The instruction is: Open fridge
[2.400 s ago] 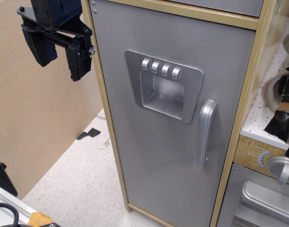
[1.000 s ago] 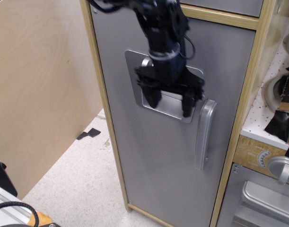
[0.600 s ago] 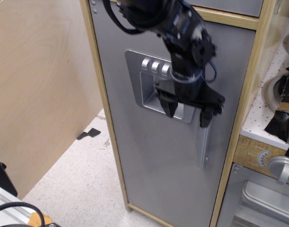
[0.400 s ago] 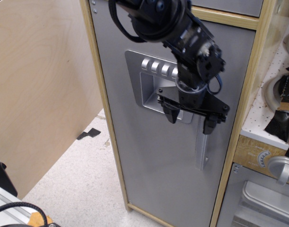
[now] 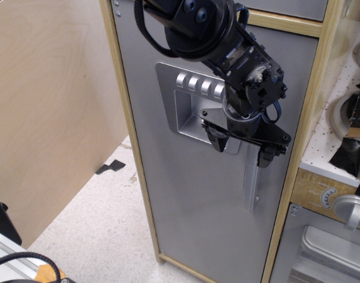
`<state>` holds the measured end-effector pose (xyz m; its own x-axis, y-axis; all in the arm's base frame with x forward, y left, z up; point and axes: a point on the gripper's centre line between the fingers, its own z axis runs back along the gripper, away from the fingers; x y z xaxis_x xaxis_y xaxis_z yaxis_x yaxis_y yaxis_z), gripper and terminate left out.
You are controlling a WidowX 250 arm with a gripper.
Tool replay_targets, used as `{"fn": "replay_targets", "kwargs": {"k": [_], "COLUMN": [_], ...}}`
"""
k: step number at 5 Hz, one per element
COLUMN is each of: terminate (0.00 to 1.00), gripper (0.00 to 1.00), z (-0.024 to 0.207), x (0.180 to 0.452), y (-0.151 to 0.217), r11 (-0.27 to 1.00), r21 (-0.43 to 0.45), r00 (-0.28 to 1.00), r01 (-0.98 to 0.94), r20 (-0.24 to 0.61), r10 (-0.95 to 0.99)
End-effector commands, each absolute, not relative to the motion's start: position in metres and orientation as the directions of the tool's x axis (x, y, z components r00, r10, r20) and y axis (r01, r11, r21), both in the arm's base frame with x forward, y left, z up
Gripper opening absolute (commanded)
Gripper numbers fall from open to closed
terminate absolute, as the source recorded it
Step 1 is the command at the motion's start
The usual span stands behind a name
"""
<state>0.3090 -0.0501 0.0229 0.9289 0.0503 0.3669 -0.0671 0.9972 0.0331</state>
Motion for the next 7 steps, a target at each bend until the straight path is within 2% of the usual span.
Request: {"fn": "replay_targets", "kwargs": {"k": [1, 3, 4, 6, 7], "terminate": [0.0, 0.0, 0.0, 0.0, 0.0], "gripper": [1.0, 1.0, 0.0, 0.0, 0.0], "z": [0.043, 0.034, 0.031, 0.032, 0.036], "x": [0.327, 0.34, 0.34, 0.337, 0.315], "y": [-0.053, -0.066, -0.067, -0.067, -0.064], "r11": [1.0, 0.995, 0.996, 0.998, 0.996], "r21": [-0.024, -0.099, -0.086, -0.053, -0.034], "r00": [0.911, 0.921, 0.915, 0.917, 0.93], "r01": [-0.015, -0.012, -0.03, -0.033, -0.077], "r20": [0.413, 0.386, 0.398, 0.396, 0.357], "r10": [0.024, 0.049, 0.062, 0.052, 0.084]}}
